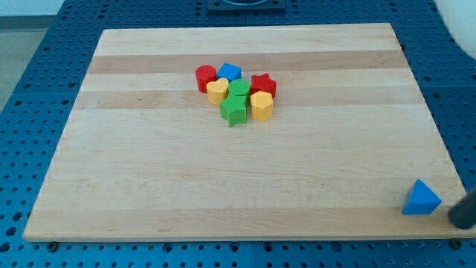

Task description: Move the blue triangle into the yellow hexagon

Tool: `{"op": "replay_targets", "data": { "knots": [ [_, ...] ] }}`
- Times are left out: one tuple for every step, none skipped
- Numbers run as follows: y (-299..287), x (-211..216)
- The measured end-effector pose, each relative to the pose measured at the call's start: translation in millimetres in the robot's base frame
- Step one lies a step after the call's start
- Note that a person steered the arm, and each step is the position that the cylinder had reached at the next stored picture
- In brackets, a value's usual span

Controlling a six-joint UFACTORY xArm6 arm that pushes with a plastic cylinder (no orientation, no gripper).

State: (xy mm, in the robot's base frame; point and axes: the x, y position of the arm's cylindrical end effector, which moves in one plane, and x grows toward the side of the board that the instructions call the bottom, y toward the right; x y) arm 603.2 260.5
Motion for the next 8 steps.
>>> {"op": "replay_targets", "data": {
  "knots": [
    [-39,-23],
    [-73,-39],
    [-103,-57],
    [-135,-64],
    [-137,-66],
    [-71,-78],
    [-10,-50],
    [-30,-1]
  ]
}}
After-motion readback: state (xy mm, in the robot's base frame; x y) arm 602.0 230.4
